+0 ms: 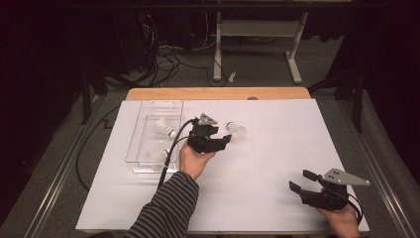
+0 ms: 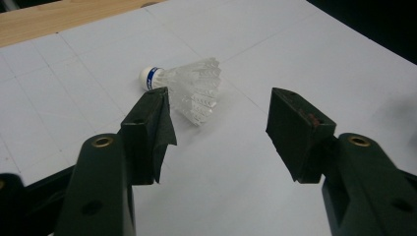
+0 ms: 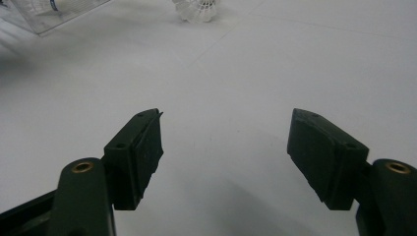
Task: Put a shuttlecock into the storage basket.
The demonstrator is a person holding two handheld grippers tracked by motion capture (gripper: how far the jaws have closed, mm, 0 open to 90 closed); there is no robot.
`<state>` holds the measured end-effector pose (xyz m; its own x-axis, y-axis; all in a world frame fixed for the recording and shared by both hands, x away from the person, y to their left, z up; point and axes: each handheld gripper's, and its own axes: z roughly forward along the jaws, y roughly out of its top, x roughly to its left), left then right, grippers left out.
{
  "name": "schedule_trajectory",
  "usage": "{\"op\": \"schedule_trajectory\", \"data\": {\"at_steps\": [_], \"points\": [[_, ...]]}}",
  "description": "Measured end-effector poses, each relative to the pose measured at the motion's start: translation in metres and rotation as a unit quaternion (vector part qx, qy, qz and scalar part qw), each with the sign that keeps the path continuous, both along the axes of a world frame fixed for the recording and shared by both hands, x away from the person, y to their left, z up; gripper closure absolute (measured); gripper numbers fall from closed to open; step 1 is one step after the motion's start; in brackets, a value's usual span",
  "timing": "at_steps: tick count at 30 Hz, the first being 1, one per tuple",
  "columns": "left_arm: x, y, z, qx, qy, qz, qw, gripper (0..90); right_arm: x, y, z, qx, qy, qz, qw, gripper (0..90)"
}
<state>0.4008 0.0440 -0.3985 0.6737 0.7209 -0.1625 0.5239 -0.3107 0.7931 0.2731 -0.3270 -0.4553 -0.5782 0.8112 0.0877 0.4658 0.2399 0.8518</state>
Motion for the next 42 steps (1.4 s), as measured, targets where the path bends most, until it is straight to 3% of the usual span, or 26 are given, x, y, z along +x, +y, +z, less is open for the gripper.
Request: {"op": "schedule_trajectory", "data": {"at_steps": [9, 16, 21, 30, 42], "points": [[0.016, -0.011, -0.001, 0.019, 0.022, 0.001, 0.9996, 44.7, 0.000, 0.000, 0.000, 0.000, -0.001, 0.001, 1.0000, 29.9], [0.028, -0.021, 0.002, 0.056, 0.049, -0.003, 0.9973, 46.4, 0.000, 0.000, 0.000, -0.001, 0.000, 0.003, 1.0000, 29.9], [0.036, -0.028, 0.004, 0.070, 0.060, -0.004, 0.9957, 46.9, 0.000, 0.000, 0.000, -0.001, 0.000, 0.003, 1.0000, 29.9], [0.050, -0.043, 0.005, 0.105, 0.082, -0.006, 0.9911, 48.0, 0.001, 0.001, 0.000, 0.000, 0.002, 0.005, 1.0000, 30.0], [0.064, -0.052, 0.000, 0.135, 0.110, 0.001, 0.9847, 48.0, 0.000, 0.002, 0.000, 0.001, 0.001, 0.009, 1.0000, 29.9]]}}
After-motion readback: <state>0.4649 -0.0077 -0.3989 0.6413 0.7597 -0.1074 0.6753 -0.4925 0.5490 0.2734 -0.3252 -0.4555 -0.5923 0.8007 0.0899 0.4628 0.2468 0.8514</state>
